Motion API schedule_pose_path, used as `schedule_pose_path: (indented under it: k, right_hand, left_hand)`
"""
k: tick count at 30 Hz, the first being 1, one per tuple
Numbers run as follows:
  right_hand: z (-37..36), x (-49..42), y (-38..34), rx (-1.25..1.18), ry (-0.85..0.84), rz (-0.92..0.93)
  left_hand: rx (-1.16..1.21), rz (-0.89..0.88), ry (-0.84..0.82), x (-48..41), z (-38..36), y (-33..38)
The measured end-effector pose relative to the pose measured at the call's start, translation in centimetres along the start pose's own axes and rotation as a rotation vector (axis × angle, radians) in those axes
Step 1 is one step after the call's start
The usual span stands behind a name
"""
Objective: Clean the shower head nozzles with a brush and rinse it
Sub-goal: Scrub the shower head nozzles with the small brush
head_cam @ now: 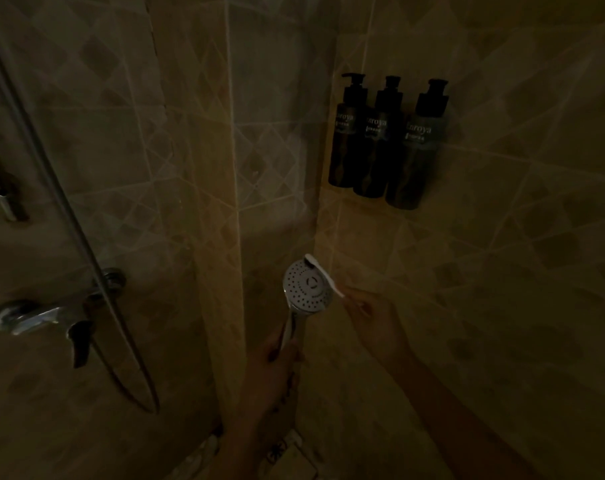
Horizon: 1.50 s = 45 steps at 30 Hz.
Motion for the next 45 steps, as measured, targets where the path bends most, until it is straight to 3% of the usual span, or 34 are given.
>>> schedule_pose_path:
  k: [5, 10, 15, 20, 24, 29, 33, 37, 42, 45]
  right_hand:
    - [-3.1, 2.5, -1.9, 0.129, -0.204, 0.121]
    - [-0.4, 0.0, -0.8, 0.089, -0.049, 0.033]
    - [-2.7, 2.3, -2.3, 0.189, -0.222, 0.144]
    - [1.0, -0.7, -0.9, 0.113, -0.014, 0.037]
    - [-2.0, 2.6, -2.0, 0.162, -0.202, 0.120]
    - [0.0, 0.4, -0.7, 0.091, -0.030, 0.035]
    - [-2.6, 3.3, -1.8, 0.244, -0.200, 0.178]
    - [0.0, 1.0, -0.6, 0.219, -0.043, 0.100]
    - [-2.5, 3.2, -0.4, 0.408, -0.213, 0.170]
    - [0.7, 1.2, 0.1, 0.349, -0.021, 0.125]
  left_hand:
    - [-0.004, -0.009, 0.025, -0.6, 1.0, 0.1]
    - [-0.044, -0.028, 0.020, -1.2, 1.3, -0.1]
    - [-0.028, 0.012, 0.025, -1.6, 1.9, -0.5]
    - [-0.013, -0.039, -0.002, -1.6, 1.3, 0.0]
    - [0.042, 0.015, 0.023, -2.1, 1.9, -0.6]
    - [0.039, 0.066, -0.018, -1.9, 1.0, -1.2]
    - [0.078, 0.117, 0.009, -2.4, 1.8, -2.4]
    - [0.115, 0.126, 0.005, -2.2, 1.0, -2.5]
    - [0.132, 0.178, -0.006, -2.4, 1.5, -3.2]
    - [0.132, 0.181, 0.000, -2.2, 1.5, -3.0]
Point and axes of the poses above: each hand's wrist, its own x-axis away from the middle knuckle, its own z-axis out of the back of the hand, y = z × x, the point moved 9 cm from there along -x, towards the middle knuckle, and after that the axes turned 4 degrees about -x, right-handed, at the moved point
